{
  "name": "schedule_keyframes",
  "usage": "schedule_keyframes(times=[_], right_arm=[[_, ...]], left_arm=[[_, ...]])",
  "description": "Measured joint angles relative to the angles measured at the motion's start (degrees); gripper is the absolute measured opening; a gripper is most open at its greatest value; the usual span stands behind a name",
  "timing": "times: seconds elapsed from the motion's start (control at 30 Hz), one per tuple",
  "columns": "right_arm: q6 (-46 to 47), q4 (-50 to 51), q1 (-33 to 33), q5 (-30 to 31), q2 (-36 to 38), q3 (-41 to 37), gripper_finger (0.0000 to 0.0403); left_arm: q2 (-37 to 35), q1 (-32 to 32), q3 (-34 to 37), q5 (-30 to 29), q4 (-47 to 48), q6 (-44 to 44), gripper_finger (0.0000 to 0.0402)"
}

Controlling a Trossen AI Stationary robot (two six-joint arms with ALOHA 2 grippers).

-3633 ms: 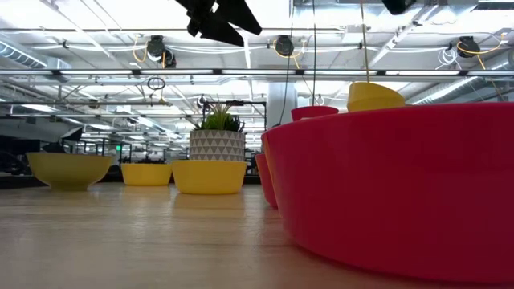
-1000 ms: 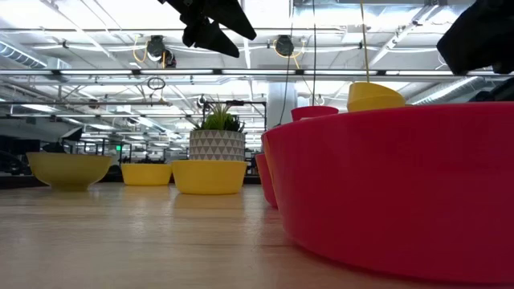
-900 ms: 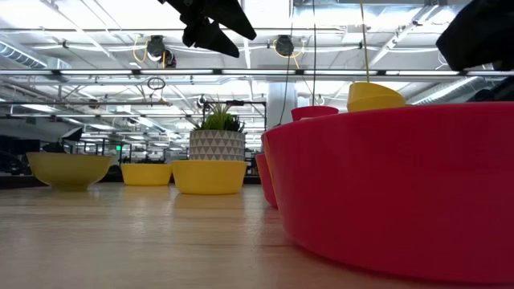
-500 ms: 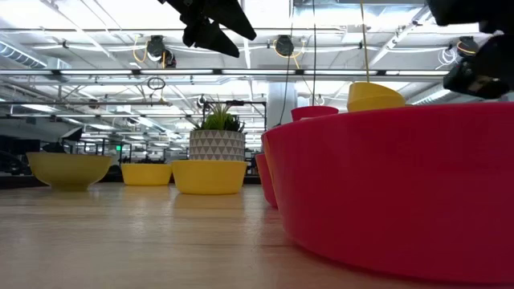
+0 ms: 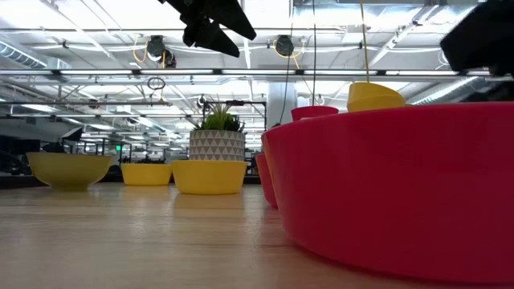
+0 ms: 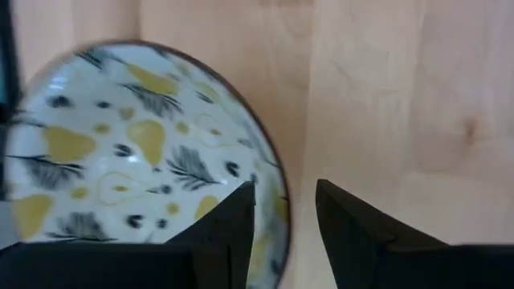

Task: Pick & Place Mini bowls
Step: Stack the white and yellow bowl on top of the other white and yellow bowl on the shelf

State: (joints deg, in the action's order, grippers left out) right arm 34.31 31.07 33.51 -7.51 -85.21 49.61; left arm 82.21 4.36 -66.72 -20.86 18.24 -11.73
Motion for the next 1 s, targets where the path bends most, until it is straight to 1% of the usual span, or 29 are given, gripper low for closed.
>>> schedule_keyframes(times=[0.1,0.17,0.23,0.33,0.37,0.6,0.7,0.87,1.0], right_arm=[[-0.1,-1.5,-0.1,0.1,0.0,-1.0,0.0118],[-0.1,-2.3,-0.1,-0.2,0.0,-1.4,0.0106],[-0.1,-2.8,-0.1,-0.5,0.0,-1.5,0.0082],[-0.1,-2.9,-0.1,-2.2,0.0,-1.5,0.0028],[-0.1,-2.9,-0.1,-2.8,0.0,-1.5,0.0015],[0.9,-3.0,-0.6,-2.7,1.3,-1.4,0.0005],[-0.3,-2.4,-1.6,0.9,4.3,-0.2,0.0004],[-6.9,-2.6,-4.0,9.3,13.5,2.5,0.0003],[-12.8,-2.8,-7.7,21.1,21.7,5.1,0.0002]], left_arm=[[0.0,0.0,0.0,0.0,0.0,0.0,0.034],[0.0,0.0,0.0,0.0,0.0,0.0,0.034],[0.0,0.0,0.0,0.0,0.0,0.0,0.034],[0.0,0.0,0.0,0.0,0.0,0.0,0.034],[0.0,0.0,0.0,0.0,0.0,0.0,0.034],[0.0,0.0,0.0,0.0,0.0,0.0,0.034],[0.0,0.0,0.0,0.0,0.0,0.0,0.034],[0.0,0.0,0.0,0.0,0.0,0.1,0.034],[0.0,0.0,0.0,-0.1,0.0,1.2,0.034]])
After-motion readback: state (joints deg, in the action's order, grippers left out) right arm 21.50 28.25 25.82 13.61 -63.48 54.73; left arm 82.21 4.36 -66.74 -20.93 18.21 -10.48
